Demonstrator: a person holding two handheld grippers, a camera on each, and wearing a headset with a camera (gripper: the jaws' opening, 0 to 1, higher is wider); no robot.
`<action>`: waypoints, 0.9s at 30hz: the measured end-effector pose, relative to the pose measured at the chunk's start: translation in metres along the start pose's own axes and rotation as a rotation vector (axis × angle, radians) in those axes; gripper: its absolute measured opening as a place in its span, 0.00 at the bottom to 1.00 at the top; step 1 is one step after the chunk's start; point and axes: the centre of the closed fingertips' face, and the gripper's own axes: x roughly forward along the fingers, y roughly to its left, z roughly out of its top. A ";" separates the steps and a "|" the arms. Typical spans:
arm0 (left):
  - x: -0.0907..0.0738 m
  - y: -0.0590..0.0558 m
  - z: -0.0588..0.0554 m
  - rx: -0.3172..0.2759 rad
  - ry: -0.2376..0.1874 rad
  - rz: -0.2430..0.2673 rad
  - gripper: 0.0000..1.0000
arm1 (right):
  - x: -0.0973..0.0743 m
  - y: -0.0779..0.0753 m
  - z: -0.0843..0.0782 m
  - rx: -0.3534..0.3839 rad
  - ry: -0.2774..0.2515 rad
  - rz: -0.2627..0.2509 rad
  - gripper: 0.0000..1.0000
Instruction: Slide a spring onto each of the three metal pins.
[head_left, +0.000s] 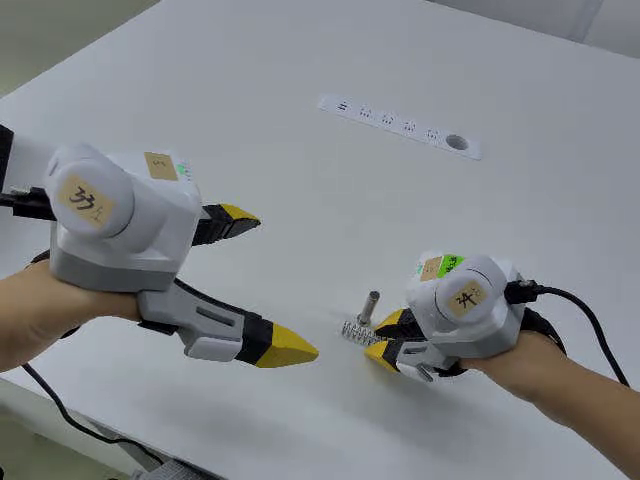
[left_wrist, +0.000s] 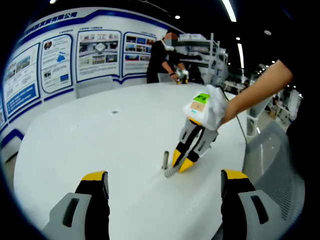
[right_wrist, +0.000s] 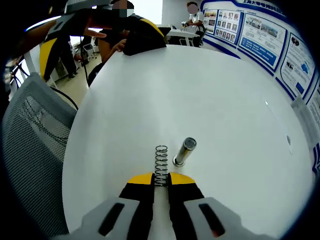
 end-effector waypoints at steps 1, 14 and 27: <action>0.000 -0.002 0.000 0.002 0.002 -0.003 0.95 | 0.000 -0.001 0.000 -0.007 0.000 -0.009 0.12; 0.004 -0.016 -0.004 0.029 0.039 -0.034 0.91 | -0.013 0.006 0.006 -0.025 -0.004 -0.015 0.11; 0.018 -0.042 0.010 0.114 0.039 -0.087 0.84 | -0.071 0.013 0.021 -0.129 -0.054 -0.051 0.11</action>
